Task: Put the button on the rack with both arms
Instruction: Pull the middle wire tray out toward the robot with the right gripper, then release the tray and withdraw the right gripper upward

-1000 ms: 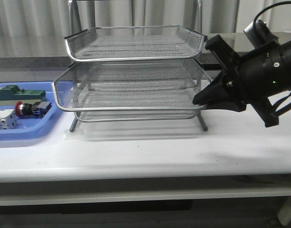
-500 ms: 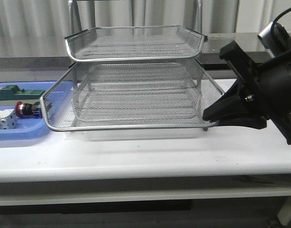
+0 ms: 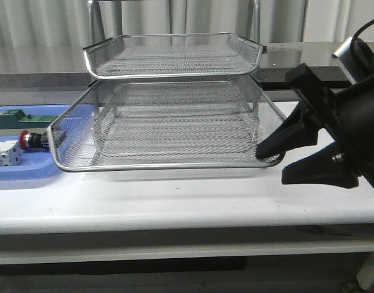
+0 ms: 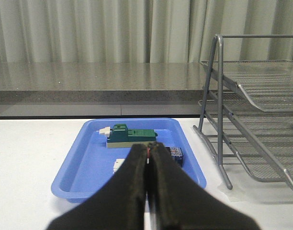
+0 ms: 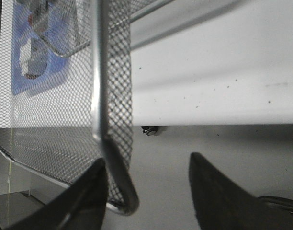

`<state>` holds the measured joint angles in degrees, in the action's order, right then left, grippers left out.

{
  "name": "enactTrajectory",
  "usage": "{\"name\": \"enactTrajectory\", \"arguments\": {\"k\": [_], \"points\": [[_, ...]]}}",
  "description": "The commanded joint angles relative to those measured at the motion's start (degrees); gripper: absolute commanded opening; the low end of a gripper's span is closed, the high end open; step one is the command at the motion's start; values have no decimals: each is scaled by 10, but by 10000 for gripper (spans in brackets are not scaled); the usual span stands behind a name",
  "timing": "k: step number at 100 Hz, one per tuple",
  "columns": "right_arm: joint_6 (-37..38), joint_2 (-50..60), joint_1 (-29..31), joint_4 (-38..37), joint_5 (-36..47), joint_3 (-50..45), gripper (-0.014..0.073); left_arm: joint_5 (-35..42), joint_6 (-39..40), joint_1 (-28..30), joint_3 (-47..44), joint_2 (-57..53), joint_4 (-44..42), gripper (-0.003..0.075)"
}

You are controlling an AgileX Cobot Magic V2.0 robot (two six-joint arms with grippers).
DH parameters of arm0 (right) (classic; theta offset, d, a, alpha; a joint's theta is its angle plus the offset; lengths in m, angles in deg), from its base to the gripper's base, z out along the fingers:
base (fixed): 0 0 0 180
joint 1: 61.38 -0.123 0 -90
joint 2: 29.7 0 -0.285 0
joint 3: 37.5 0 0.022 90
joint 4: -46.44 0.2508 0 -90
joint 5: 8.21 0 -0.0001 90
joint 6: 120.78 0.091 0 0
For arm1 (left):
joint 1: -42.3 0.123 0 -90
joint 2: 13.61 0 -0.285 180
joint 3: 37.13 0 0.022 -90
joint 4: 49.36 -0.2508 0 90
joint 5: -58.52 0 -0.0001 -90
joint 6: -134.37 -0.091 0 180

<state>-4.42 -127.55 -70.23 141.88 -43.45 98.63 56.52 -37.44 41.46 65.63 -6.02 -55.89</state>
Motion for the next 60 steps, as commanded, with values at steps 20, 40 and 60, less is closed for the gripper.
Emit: {"name": "enactTrajectory", "arguments": {"k": [20,40,60], "points": [[-14,30,0,7,-48,9,524,47,5,-4,-27,-20,3,-20],[-13,80,0,-9,-26,9,522,47,5,-4,-27,-20,3,-20],[31,144,0,-83,11,9,521,47,5,-4,-27,-20,3,-20]]}}
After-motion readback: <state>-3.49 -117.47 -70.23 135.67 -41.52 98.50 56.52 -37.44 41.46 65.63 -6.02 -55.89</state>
